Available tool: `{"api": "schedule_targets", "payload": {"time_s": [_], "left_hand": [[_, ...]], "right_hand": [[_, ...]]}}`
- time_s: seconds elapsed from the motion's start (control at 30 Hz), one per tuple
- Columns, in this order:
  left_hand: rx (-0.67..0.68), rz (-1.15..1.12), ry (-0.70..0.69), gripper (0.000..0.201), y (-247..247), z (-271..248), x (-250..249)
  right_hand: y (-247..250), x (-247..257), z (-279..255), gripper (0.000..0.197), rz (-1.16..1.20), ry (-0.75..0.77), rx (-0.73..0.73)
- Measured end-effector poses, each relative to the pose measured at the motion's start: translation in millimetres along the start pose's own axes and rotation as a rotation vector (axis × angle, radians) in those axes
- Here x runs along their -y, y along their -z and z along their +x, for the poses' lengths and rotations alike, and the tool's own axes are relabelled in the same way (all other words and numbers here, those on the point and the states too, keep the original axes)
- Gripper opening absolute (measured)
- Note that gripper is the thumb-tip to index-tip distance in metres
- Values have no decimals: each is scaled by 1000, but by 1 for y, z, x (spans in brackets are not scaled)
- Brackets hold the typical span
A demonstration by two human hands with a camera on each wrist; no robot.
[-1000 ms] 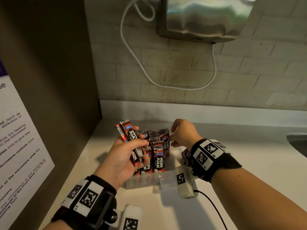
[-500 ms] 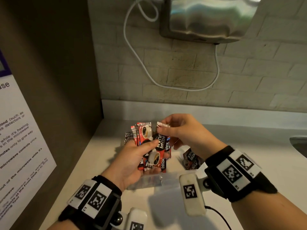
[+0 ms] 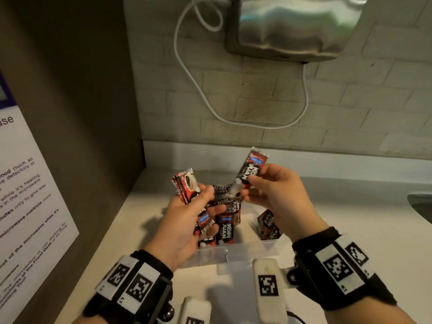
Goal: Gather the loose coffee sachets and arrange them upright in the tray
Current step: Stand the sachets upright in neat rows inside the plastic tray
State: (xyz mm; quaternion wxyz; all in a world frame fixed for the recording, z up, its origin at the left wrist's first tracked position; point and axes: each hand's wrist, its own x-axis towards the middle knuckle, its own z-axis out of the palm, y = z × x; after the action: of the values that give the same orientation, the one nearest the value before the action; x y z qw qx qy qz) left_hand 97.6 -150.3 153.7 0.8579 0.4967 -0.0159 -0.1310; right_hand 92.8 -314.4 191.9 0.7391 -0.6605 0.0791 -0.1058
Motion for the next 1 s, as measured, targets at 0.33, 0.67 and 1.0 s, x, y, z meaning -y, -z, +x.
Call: {"api": "schedule_targets", "payload": {"time_s": [0.33,0.67,1.0], "left_hand": [[-109,-46,-51,10,6,3,-7],[-105,-48,-104,7,6,0,-12],[-100,-34,-94,6,6,-2,-11]], "right_hand": [[-1,-63,38,13,-879,-112,-21],[0,-84,54,19,-949,-144,-42],[-1,-91,53,28,-1078,-109,-51]]}}
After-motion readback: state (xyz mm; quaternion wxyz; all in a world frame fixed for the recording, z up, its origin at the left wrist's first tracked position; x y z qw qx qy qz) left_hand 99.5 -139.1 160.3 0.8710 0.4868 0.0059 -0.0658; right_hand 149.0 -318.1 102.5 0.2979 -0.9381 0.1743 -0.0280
